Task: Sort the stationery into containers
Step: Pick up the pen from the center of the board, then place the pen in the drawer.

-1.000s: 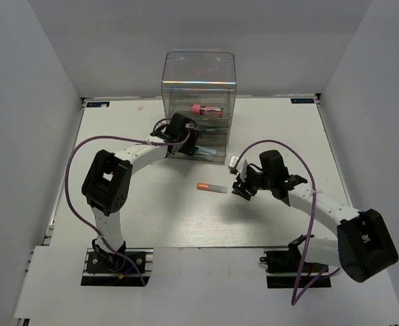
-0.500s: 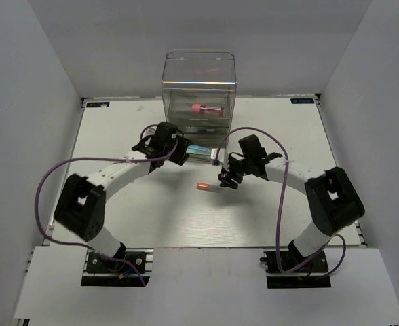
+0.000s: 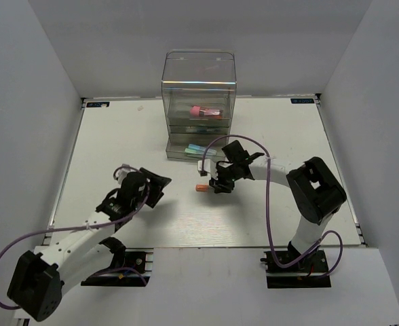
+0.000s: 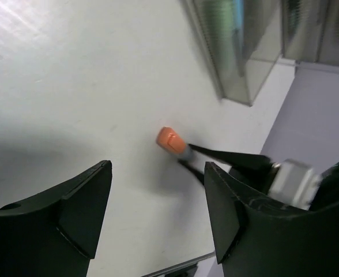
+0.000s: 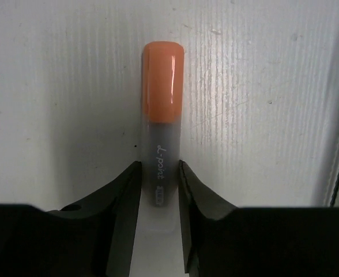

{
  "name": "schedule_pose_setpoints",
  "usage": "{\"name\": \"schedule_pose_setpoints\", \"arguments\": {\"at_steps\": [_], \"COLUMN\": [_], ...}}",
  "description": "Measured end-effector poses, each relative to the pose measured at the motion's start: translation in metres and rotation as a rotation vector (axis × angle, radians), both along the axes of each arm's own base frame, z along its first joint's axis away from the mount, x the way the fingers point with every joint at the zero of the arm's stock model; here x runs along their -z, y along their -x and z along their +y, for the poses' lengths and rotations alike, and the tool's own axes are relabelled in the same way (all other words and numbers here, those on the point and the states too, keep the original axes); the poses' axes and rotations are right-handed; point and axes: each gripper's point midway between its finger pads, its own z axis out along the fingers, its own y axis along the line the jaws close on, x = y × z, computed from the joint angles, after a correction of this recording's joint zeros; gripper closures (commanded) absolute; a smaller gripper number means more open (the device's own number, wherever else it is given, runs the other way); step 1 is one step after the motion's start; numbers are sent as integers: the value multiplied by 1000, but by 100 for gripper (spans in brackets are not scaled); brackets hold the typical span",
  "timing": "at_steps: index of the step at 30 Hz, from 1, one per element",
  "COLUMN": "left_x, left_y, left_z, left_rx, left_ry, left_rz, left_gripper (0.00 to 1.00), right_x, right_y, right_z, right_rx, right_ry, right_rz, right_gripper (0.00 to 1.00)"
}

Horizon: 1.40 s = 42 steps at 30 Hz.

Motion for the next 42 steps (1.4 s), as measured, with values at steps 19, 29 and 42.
{"name": "schedule_pose_setpoints", "arguments": {"at_steps": [19,29,42], "left_x": [37,37,33], "left_y": [7,7,8], "left_z": [-17,-22,-21], "left_rx": [103,123,127], "left_ry": [29,40,48], "left_rz": [18,17,2], "left_gripper": [25,25,25], "right_x": [-81,-111,-87], "right_y": [-67,-124,-133], "right_z": [21,30,38], "right_rx": [85,193,164], "right_ry": [-44,-26,-9], "right_rz": [-288,-449,-409], "right_gripper": [99,85,100]}}
